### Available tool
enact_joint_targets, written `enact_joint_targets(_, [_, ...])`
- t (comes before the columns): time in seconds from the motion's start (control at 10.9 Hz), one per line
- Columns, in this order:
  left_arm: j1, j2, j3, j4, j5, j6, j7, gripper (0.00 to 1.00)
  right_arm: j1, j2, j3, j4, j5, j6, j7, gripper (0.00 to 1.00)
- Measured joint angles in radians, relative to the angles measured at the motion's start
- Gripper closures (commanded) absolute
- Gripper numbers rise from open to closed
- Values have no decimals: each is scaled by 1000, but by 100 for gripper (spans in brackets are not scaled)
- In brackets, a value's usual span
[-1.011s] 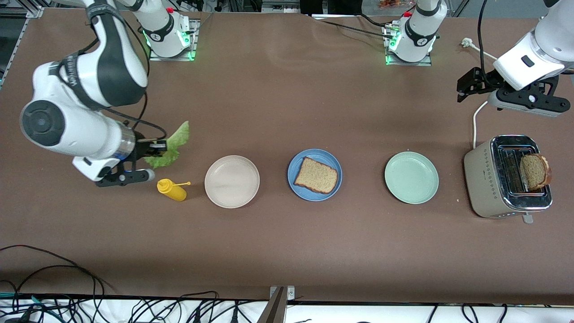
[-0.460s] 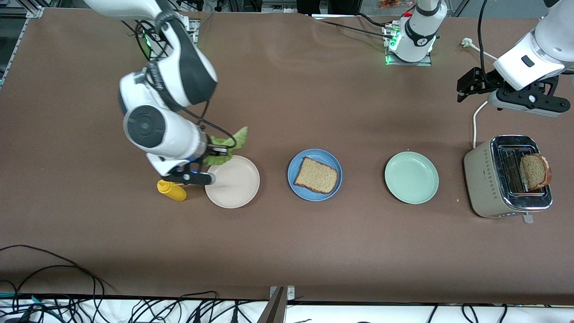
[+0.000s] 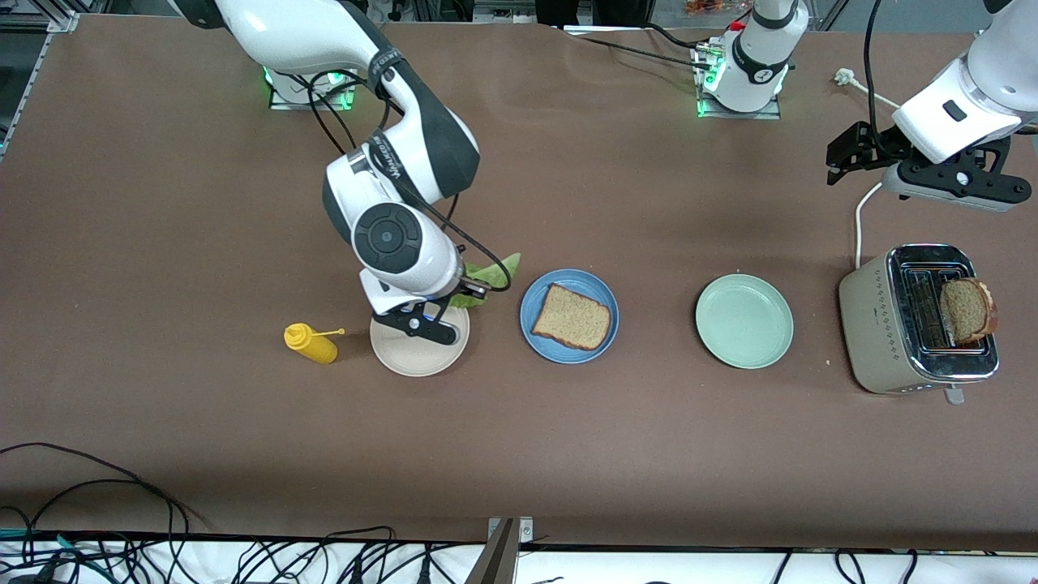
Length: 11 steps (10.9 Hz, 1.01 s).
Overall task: Make sandwich in blue plate with both arms
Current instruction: 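Carry the lettuce with the right gripper over the bread on the blue plate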
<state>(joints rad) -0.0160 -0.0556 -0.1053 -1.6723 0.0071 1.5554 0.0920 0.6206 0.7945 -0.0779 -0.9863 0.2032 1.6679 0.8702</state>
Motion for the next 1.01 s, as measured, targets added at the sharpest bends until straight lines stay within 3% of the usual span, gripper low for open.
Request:
enact_joint_targets(0.18, [0,0,0,0,0,0,0,0,49,42,-40,45,61,32,110,100])
enact_joint_targets(0.46, [0,0,1,0,0,0,0,0,210,102,-217,57,231,130,273,100])
enact_joint_targets(0.64, [0,0,1,0,0,0,0,0,284,150,-300,58,318,207,367,100])
enact_joint_targets(1.01, [0,0,1,0,0,0,0,0,357,221,-342,60,351,332,490,100])
